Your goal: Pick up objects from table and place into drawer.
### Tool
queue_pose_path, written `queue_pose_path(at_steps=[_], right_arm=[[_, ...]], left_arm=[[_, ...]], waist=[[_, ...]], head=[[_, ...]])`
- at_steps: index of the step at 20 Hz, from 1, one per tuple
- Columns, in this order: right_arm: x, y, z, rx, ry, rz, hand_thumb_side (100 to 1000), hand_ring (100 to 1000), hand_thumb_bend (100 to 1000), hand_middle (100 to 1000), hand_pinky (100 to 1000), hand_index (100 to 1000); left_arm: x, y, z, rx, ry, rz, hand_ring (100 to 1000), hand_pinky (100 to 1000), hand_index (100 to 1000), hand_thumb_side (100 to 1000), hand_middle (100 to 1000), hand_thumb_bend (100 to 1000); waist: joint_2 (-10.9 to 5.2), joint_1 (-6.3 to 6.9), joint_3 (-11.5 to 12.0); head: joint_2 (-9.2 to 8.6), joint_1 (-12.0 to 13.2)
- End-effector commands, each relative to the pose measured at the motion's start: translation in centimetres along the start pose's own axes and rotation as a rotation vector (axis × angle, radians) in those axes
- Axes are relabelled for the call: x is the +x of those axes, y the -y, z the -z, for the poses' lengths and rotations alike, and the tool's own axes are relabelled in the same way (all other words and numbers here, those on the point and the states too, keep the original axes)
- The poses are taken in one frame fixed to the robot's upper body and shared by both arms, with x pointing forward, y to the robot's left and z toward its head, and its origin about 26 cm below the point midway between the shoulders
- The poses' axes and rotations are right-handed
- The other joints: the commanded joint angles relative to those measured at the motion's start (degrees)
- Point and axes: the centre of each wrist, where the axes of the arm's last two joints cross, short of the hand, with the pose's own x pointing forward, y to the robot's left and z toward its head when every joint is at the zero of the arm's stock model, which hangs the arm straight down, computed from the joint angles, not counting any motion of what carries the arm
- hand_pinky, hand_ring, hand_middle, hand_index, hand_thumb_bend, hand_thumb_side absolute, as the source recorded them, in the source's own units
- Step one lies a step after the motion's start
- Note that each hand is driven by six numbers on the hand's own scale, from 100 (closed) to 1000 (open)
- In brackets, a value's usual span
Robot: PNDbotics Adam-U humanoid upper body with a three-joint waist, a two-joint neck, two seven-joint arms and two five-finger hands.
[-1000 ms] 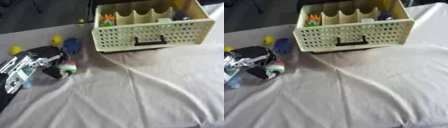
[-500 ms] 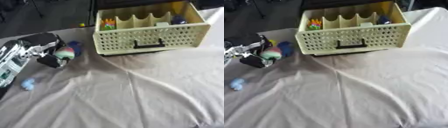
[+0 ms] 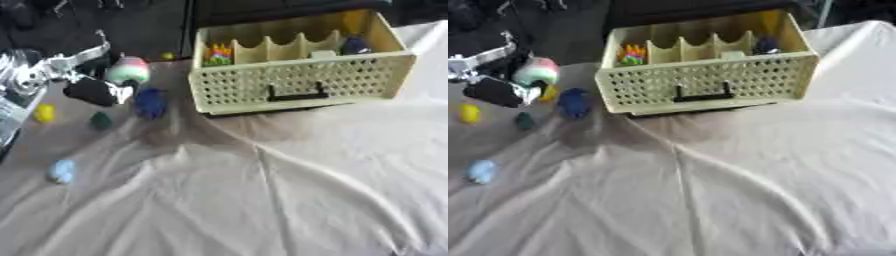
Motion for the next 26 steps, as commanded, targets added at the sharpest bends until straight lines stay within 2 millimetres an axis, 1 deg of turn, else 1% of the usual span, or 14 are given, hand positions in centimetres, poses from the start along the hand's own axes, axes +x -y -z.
queue_pose_path(at_steps=[1, 3, 4, 6, 8, 10, 11, 12, 15, 19, 22, 24, 25, 26], right_arm=[[0.7, 0.2, 1.1, 0.03, 0.031, -0.007, 730, 385, 100, 413, 534, 755], [0.7, 0.1, 1.2, 0.035, 0.03, -0.004, 731, 385, 100, 413, 535, 755], [0.7, 0.0, 1.3, 0.039, 0.03, -0.001, 731, 385, 100, 413, 535, 755], [0.7, -0.2, 1.4, 0.047, 0.032, 0.009, 732, 384, 100, 413, 536, 754], [0.7, -0.4, 1.6, 0.053, 0.033, 0.017, 733, 383, 100, 412, 539, 754], [0.7, -0.5, 1.8, 0.057, 0.036, 0.025, 733, 383, 100, 412, 541, 754], [0.7, -0.6, 1.9, 0.059, 0.037, 0.029, 734, 383, 100, 411, 542, 754], [0.7, -0.7, 2.0, 0.061, 0.039, 0.031, 735, 382, 100, 411, 544, 754], [0.7, -1.0, 2.3, 0.064, 0.04, 0.038, 736, 381, 100, 410, 547, 753], [0.7, -1.1, 2.5, 0.062, 0.037, 0.042, 738, 380, 100, 409, 551, 752], [0.7, -1.3, 2.7, 0.061, 0.033, 0.046, 740, 379, 100, 408, 553, 751], [0.7, -1.3, 2.7, 0.061, 0.031, 0.047, 740, 379, 100, 408, 554, 751], [0.7, -1.4, 2.7, 0.061, 0.03, 0.048, 740, 379, 100, 408, 554, 751], [0.6, -1.4, 2.7, 0.061, 0.029, 0.048, 741, 379, 100, 408, 555, 751]], left_arm=[[0.3, -3.4, -0.9, 0.117, -0.008, 0.01, 394, 329, 618, 355, 397, 100], [0.9, -4.5, -0.6, 0.178, -0.01, 0.002, 384, 326, 614, 332, 390, 100], [1.2, -4.9, -0.3, 0.207, -0.013, -0.002, 377, 323, 613, 335, 387, 100], [1.7, -5.4, 0.6, 0.252, -0.014, -0.024, 375, 323, 611, 352, 384, 100], [2.2, -5.4, 1.8, 0.278, 0.006, -0.058, 368, 316, 612, 393, 375, 100], [2.7, -5.0, 3.1, 0.29, 0.046, -0.105, 361, 307, 610, 420, 368, 100], [3.0, -4.8, 3.7, 0.294, 0.065, -0.124, 359, 305, 609, 408, 366, 100], [3.1, -4.5, 4.1, 0.297, 0.08, -0.139, 359, 304, 608, 435, 366, 100], [3.6, -3.4, 5.4, 0.282, 0.115, -0.163, 363, 307, 609, 465, 370, 100], [3.9, -1.8, 6.5, 0.222, 0.15, -0.174, 370, 313, 613, 520, 376, 100], [4.1, -1.1, 7.1, 0.175, 0.175, -0.192, 381, 323, 617, 559, 386, 100], [4.2, -0.8, 7.3, 0.15, 0.187, -0.205, 390, 331, 628, 567, 396, 100], [4.3, -0.8, 7.4, 0.145, 0.192, -0.207, 411, 348, 664, 585, 416, 100], [4.3, -0.7, 7.5, 0.141, 0.196, -0.209, 420, 356, 675, 603, 426, 100]], waist=[[-1.71, 0.01, -0.28], [-1.89, 0.34, -0.62], [-1.91, 0.52, -0.82], [-1.75, 0.92, -1.39], [-1.45, 1.29, -2.13], [-1.03, 1.75, -3.05], [-0.8, 2.05, -3.52], [-0.57, 2.34, -3.94], [0.12, 3.14, -5.05], [0.75, 3.67, -5.63], [0.97, 3.94, -5.83], [1.06, 4.04, -5.89], [1.09, 4.08, -5.94], [1.13, 4.11, -6.0]], head=[[0.26, 0.61], [0.5, 1.02], [0.62, 1.25], [0.74, 1.89], [0.72, 2.66], [0.5, 3.48], [0.39, 3.8], [0.3, 4.12], [0.2, 4.89], [0.25, 4.96], [0.23, 4.94], [0.24, 4.97], [0.18, 5.02], [0.11, 5.05]])
